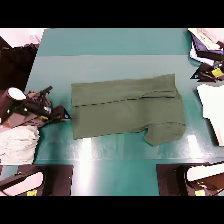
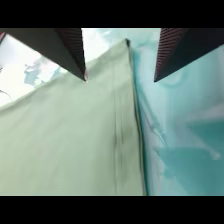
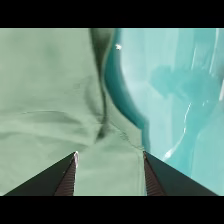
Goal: Fold the shirts.
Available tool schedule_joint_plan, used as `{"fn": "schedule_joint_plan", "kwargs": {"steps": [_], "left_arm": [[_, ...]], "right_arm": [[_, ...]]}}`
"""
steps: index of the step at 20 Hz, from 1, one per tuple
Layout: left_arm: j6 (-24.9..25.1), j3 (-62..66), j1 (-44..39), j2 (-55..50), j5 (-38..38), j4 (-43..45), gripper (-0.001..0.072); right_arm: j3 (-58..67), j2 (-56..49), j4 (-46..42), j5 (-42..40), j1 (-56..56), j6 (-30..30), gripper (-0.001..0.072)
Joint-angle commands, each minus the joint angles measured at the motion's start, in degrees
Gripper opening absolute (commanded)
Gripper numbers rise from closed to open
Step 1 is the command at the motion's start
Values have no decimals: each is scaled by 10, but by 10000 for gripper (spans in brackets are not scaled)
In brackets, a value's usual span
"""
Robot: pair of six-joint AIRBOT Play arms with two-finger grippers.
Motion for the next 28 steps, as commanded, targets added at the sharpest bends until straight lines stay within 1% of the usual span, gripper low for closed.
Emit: {"fn": "schedule_joint_plan", "kwargs": {"steps": [1, 2, 4, 10, 14, 15, 16, 17, 18, 19, 22, 24, 26, 28], "left_arm": [[2, -99, 0, 56, 22, -16, 500], [5, -110, 0, 58, 22, -19, 501], [30, -124, 0, 57, 28, -45, 500], [32, -155, -7, 57, 48, -64, 499], [22, -156, -95, 57, 90, -66, 499], [14, -156, -106, 57, 105, -66, 498], [10, -156, -109, 58, 115, -66, 497], [10, -154, -109, 58, 116, -65, 387], [12, -149, -107, 58, 113, -62, 106], [14, -140, -107, 58, 110, -59, 19], [14, -92, -107, 58, 94, -32, 20], [14, -46, -107, 58, 78, -13, 20], [15, -12, -108, 58, 70, -5, 21], [15, 1, -107, 58, 72, -5, 21]], "right_arm": [[0, 40, -1, 7, -3, -1, 471], [0, 48, -1, 8, -3, -1, 471], [0, 62, -1, 12, -3, -1, 471], [0, 87, -1, 20, -3, -1, 471], [0, 88, -1, 37, -3, -1, 471], [0, 88, -2, 43, -3, -1, 469], [0, 88, -1, 52, -6, -1, 452], [-1, 88, -1, 63, -12, -1, 449], [-16, 95, -1, 65, -13, -1, 448], [-46, 110, -2, 60, -21, -1, 449], [-194, 174, -5, 56, -48, -4, 449], [-316, 226, -5, 53, -74, -7, 449], [-442, 285, -4, 31, -97, -20, 449], [-556, 341, -4, 7, -114, -20, 449]]}}
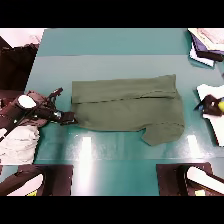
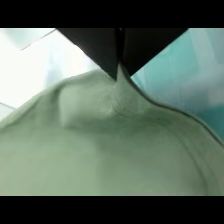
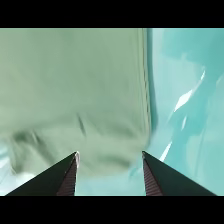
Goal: Fold the shirts.
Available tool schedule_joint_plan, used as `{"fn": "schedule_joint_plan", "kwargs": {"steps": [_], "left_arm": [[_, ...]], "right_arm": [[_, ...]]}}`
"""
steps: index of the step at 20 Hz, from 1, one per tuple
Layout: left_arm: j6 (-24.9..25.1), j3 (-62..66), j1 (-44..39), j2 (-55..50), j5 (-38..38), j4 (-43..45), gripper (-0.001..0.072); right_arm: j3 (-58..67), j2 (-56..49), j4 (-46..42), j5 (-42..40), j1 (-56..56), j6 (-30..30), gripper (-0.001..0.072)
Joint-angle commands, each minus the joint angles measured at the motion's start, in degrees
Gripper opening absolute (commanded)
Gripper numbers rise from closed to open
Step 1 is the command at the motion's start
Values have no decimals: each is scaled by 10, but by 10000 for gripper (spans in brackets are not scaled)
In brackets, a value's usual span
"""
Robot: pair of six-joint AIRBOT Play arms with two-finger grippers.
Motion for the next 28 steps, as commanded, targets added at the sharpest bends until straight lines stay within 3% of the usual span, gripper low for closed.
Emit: {"fn": "schedule_joint_plan", "kwargs": {"steps": [1, 6, 14, 19, 20, 21, 24, 28], "left_arm": [[0, 33, -1, 0, -7, 12, 21], [2, 33, -1, 0, -14, 12, 21], [2, 33, -1, 0, -27, 12, 21], [2, 33, -1, 0, -29, 12, 21], [2, 33, -1, 0, -31, 12, 21], [2, 33, -1, 0, -35, 12, 21], [1, 40, -1, 5, -54, 44, 19], [-5, 44, -1, 76, -98, 75, 19]], "right_arm": [[-206, 97, 1, -38, -29, -7, 449], [-351, 161, 6, -115, -5, -7, 448], [-366, 201, 36, -206, 38, -2, 447], [-366, 159, 83, -201, 39, -5, 307], [-366, 143, 99, -200, 39, -17, 242], [-365, 133, 108, -197, 38, -35, 44], [-334, 145, 83, -165, 33, -39, 18], [-242, 241, 30, -41, 34, -30, 17]]}}
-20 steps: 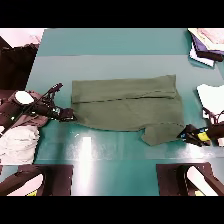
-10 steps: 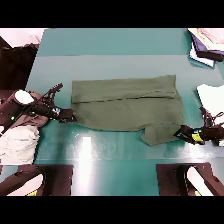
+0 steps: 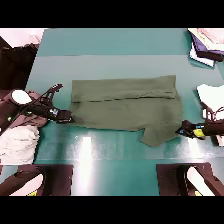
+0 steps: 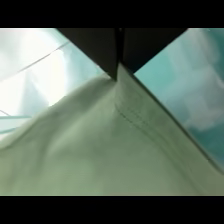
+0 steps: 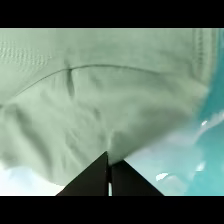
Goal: Fold the shirts.
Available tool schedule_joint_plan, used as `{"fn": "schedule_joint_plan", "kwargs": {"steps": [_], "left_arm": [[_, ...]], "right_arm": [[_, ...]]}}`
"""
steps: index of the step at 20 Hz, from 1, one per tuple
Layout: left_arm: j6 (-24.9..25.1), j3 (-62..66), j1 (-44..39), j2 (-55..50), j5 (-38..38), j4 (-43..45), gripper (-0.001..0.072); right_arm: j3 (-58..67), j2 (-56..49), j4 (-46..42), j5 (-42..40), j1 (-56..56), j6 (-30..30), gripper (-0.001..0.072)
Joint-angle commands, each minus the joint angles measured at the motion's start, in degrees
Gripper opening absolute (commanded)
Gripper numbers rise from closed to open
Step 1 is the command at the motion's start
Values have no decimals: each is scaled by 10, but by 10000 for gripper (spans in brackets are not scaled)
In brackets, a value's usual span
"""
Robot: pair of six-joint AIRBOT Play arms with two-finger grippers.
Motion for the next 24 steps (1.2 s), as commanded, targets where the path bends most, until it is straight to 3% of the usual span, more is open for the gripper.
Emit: {"fn": "schedule_joint_plan", "kwargs": {"steps": [1, 6, 10, 14, 18, 24], "left_arm": [[-5, 2, 0, 63, -47, 20, 19], [-5, 2, 0, 129, -130, 12, 20], [-18, 2, 0, 128, -38, 14, 21], [-63, -14, 0, 128, 46, 44, 21], [-147, -38, 0, 128, 124, 127, 20], [-153, -41, 0, 75, 254, 105, 20]], "right_arm": [[70, 73, -30, 113, 0, 12, 17], [102, 169, -29, 137, 1, 47, 17], [104, 166, -3, 53, 42, 47, 16], [153, 65, 4, -51, 124, 48, 16], [244, -75, 4, -105, 163, 57, 16], [356, -243, 4, -132, 189, 57, 17]]}}
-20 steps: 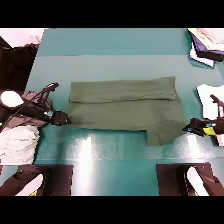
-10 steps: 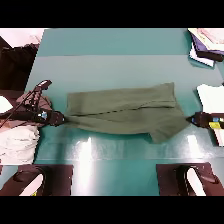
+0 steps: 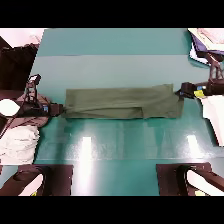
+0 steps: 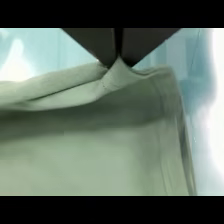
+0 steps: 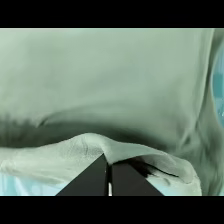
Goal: Fold the shirts.
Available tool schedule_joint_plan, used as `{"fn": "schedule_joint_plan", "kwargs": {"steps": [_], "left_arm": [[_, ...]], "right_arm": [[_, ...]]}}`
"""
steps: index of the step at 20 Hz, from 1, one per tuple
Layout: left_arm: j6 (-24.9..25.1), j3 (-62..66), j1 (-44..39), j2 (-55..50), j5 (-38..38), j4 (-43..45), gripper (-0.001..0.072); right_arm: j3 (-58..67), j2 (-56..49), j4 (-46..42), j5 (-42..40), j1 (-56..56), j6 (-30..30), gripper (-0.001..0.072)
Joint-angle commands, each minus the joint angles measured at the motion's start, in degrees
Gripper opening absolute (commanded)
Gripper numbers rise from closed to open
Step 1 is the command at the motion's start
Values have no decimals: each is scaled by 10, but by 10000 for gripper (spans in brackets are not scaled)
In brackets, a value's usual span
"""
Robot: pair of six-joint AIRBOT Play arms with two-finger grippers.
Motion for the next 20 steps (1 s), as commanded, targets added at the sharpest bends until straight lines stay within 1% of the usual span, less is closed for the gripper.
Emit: {"fn": "schedule_joint_plan", "kwargs": {"steps": [1, 6, 9, 10, 11, 12, 13, 14, 15, 16, 18, 20], "left_arm": [[-15, -2, 0, -41, 95, -3, 21], [-16, 5, 0, -101, 186, -46, 21], [-16, 29, 0, -125, 199, -56, 29], [-16, 35, 0, -129, 201, -56, 266], [-25, 40, 0, -130, 202, -56, 528], [-37, 43, 0, -131, 205, -56, 612], [-40, 47, 0, -131, 204, -55, 613], [-40, 54, 0, -131, 202, -55, 613], [-39, 65, 0, -131, 192, -55, 613], [-39, 77, 0, -131, 174, -54, 613], [-38, 98, 0, -131, 122, -51, 613], [-21, 103, 0, -131, 73, -59, 611]], "right_arm": [[62, -93, 0, -21, 12, 1, 16], [108, -158, 0, -31, 12, 1, 17], [120, -177, 1, -60, 12, 1, 18], [120, -180, 2, -71, 12, 1, 18], [120, -183, 3, -81, 12, 1, 29], [120, -185, 3, -89, 12, 1, 225], [120, -186, 3, -90, 12, 1, 503], [123, -185, 9, -83, 7, 0, 584], [132, -185, 17, -65, 0, -2, 584], [145, -185, 16, -37, -11, -17, 584], [166, -185, 17, 35, -46, -31, 584], [167, -193, 17, 90, -85, -57, 584]]}}
